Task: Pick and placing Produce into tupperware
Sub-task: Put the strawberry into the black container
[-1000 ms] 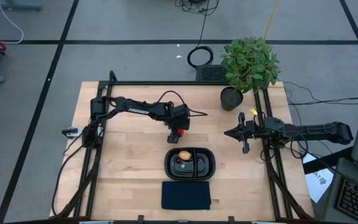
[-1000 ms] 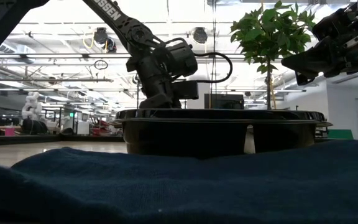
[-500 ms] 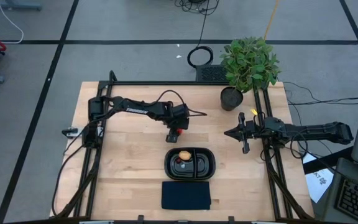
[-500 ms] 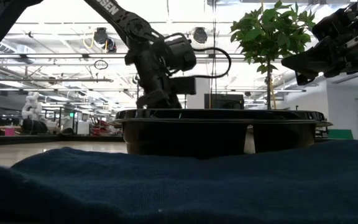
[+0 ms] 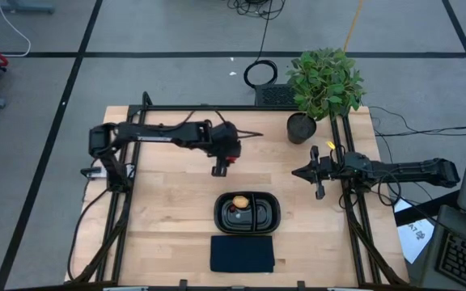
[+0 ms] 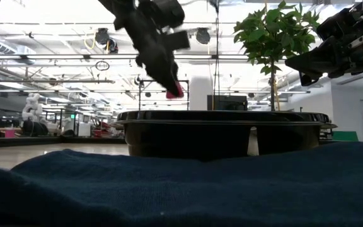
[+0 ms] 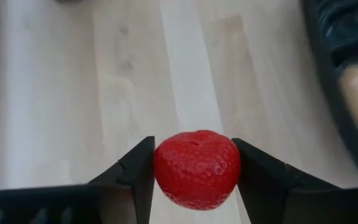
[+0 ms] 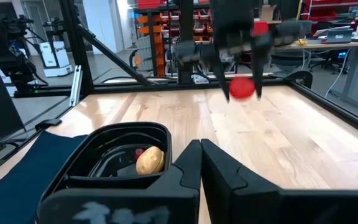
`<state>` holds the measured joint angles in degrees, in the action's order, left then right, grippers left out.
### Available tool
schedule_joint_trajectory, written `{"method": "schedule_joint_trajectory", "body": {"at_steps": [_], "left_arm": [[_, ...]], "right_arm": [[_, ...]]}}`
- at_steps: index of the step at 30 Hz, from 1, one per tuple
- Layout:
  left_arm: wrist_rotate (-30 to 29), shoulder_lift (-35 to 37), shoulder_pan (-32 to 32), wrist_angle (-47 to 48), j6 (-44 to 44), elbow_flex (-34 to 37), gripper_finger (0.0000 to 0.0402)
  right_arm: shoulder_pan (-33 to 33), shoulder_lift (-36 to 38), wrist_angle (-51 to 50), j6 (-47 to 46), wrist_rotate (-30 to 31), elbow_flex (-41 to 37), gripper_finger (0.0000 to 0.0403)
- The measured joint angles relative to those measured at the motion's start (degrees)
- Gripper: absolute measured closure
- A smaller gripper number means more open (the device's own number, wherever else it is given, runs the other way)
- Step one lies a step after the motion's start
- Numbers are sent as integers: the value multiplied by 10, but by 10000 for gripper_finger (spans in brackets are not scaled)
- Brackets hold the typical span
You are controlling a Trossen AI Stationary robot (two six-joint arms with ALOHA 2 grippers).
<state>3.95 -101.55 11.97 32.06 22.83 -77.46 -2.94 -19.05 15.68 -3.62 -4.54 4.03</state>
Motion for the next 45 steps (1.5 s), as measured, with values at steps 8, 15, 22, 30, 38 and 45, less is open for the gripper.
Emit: {"method": "schedule_joint_trajectory", "body": {"at_steps": [8,15,22,30,38,45], "left_arm": [[-10,83,2,4,-5,21,216],[-10,128,4,-1,-11,49,227],[-10,186,3,-23,-16,100,217],[-25,294,-4,-111,-44,215,216],[-22,408,4,-258,-84,367,216],[-46,537,4,-319,-98,472,216]], "right_arm": [[0,0,-1,0,0,0,403],[0,0,5,-2,0,0,403],[0,0,8,-2,0,0,403],[0,0,3,-1,0,0,403],[0,0,3,0,0,0,403],[0,1,3,-9,0,0,403]]}}
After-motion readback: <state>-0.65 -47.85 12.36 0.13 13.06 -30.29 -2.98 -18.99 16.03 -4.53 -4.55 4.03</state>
